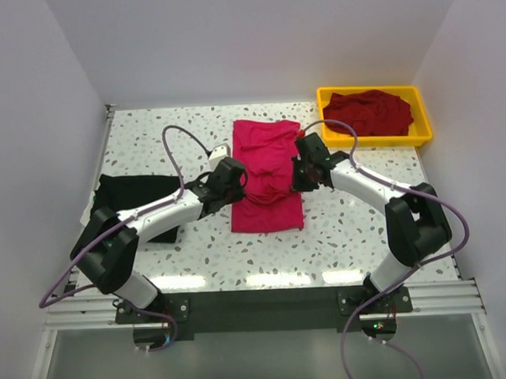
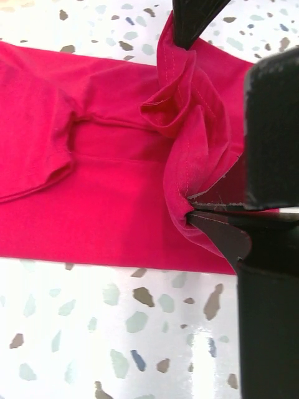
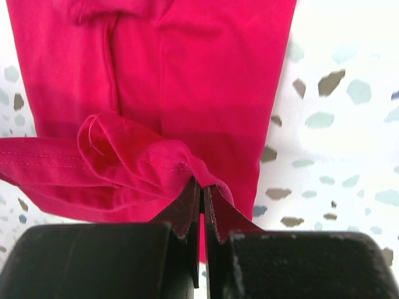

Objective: Fold and stack the t-shirts
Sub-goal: Fold the tshirt

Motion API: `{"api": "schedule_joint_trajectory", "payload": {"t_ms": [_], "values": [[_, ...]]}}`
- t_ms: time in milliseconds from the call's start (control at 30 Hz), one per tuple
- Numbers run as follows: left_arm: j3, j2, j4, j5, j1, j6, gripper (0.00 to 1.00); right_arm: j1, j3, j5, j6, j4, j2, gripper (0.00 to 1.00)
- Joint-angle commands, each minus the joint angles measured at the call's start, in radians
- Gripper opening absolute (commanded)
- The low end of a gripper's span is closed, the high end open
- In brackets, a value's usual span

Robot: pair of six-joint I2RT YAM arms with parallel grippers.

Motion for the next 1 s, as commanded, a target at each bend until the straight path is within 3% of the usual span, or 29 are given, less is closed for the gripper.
{"api": "schedule_joint_trajectory", "payload": {"t_ms": [0, 367, 400, 433, 500, 533, 567, 600, 633, 700, 800, 900, 967], "values": [[0.070, 0.048, 0.058, -0.011, 0.028, 0.050, 0.00, -0.022, 0.070, -0.005, -0.027, 0.051, 0.040, 0.00], [0.162, 0.217, 0.111, 0.075, 0.101, 0.115, 0.00, -0.085, 0.160, -0.039, -0.013, 0.088, 0.188, 0.00], [0.173, 0.229, 0.105, 0.080, 0.105, 0.116, 0.04, -0.091, 0.166, -0.042, -0.013, 0.091, 0.201, 0.04], [0.191, 0.235, 0.099, 0.078, 0.110, 0.118, 0.12, -0.095, 0.186, -0.045, -0.010, 0.093, 0.209, 0.14], [0.199, 0.234, 0.097, 0.064, 0.124, 0.124, 0.35, -0.105, 0.206, -0.055, -0.022, 0.097, 0.225, 0.20], [0.190, 0.228, 0.110, 0.058, 0.130, 0.138, 0.45, -0.108, 0.232, -0.056, -0.028, 0.085, 0.227, 0.31], [0.188, 0.208, 0.127, 0.052, 0.143, 0.142, 0.60, -0.111, 0.246, -0.064, -0.055, 0.079, 0.229, 0.35], [0.187, 0.197, 0.125, 0.060, 0.151, 0.144, 0.69, -0.113, 0.255, -0.064, -0.066, 0.070, 0.219, 0.41], [0.181, 0.171, 0.121, 0.064, 0.163, 0.151, 0.83, -0.116, 0.260, -0.064, -0.092, 0.064, 0.210, 0.58], [0.159, 0.134, 0.121, 0.060, 0.164, 0.153, 0.96, -0.121, 0.246, -0.052, -0.094, 0.050, 0.184, 0.69], [0.070, 0.053, 0.160, 0.107, 0.164, 0.156, 1.00, -0.121, 0.151, -0.097, -0.094, 0.094, 0.092, 0.99], [-0.019, -0.014, 0.154, 0.156, 0.162, 0.147, 1.00, -0.107, 0.059, -0.176, -0.117, 0.130, 0.015, 0.99], [-0.086, -0.064, 0.127, 0.166, 0.162, 0.118, 1.00, -0.055, 0.038, -0.136, -0.158, 0.113, -0.009, 0.99]]}}
